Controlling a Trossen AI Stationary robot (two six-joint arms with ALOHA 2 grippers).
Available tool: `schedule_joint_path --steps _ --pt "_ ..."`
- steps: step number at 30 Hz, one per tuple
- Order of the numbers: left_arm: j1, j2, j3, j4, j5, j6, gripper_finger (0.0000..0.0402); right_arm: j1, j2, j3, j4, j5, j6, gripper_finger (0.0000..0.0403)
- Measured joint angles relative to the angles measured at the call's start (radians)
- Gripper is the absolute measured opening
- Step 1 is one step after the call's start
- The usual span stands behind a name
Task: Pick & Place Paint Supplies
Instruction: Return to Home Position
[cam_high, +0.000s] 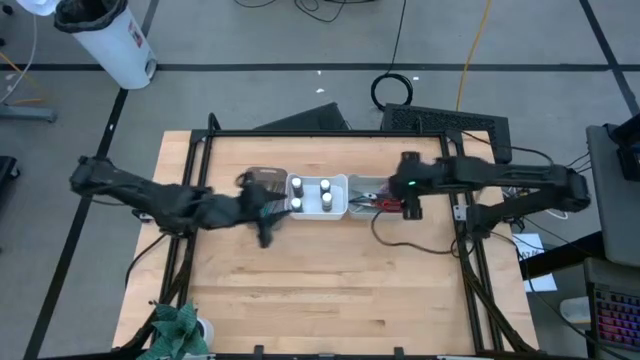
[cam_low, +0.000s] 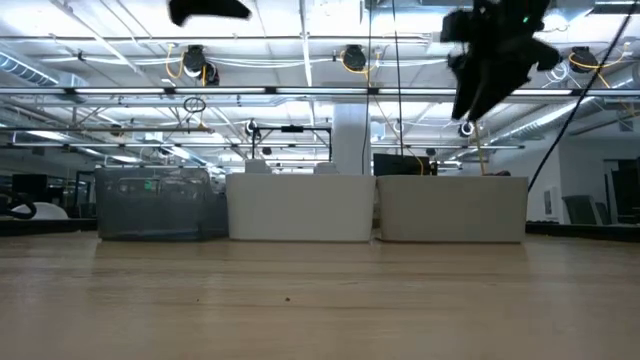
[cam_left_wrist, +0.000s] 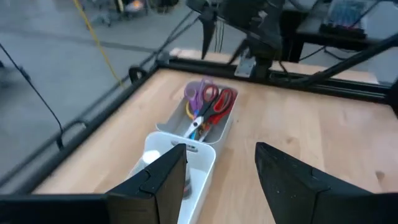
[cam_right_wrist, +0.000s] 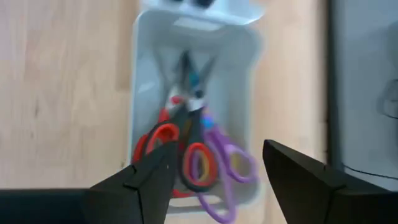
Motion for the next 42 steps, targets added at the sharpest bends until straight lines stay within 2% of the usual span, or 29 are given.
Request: schedule_joint_path --steps 4,7,10,14,18,22,25,30,39,42 --pt "-0.141 -0.159 -0.074 -0.078 -0.137 0.055 0.02 -0.003 -0.165 0.0 -0.036 0.064 0.088 0.0227" --pt "-0.252 -0.277 -0.191 -0.066 -0.198 0.111 0.02 -0.008 -0.287 0.0 -0.109 0.117 0.221 0.0228" --pt "-0.337 -0.39 -0.336 0.006 -0.228 0.157 0.02 -0.009 -0.399 -0.018 -0.155 0.075 0.347 0.023" --pt "-0.384 -0.531 -0.529 0.13 -0.291 0.128 0.02 -0.008 -0.549 -0.112 0.016 -0.026 0.415 0.0229" --pt "-0.394 -0.636 -0.694 0.274 -0.297 0.121 0.02 -0.008 -0.686 -0.269 0.245 -0.142 0.387 0.0226" --pt "-0.39 -0.718 -0.79 0.399 -0.296 0.158 0.02 -0.008 -0.796 -0.43 0.4 -0.148 0.362 0.0229" --pt "-0.379 -0.763 -0.813 0.415 -0.231 0.167 0.02 -0.008 -0.853 -0.521 0.482 -0.149 0.353 0.0231" --pt "-0.335 -0.821 -0.821 0.403 -0.043 0.226 0.02 -0.008 -0.916 -0.655 0.589 -0.149 0.334 0.0227" --pt "-0.23 -1.07 -0.821 0.175 0.101 0.253 0.02 -0.008 -1.083 -0.83 0.722 -0.149 0.309 0.023" --pt "-0.206 -1.119 -0.82 0.151 0.141 0.279 0.02 -0.008 -1.135 -0.899 0.779 -0.149 0.301 0.0227"
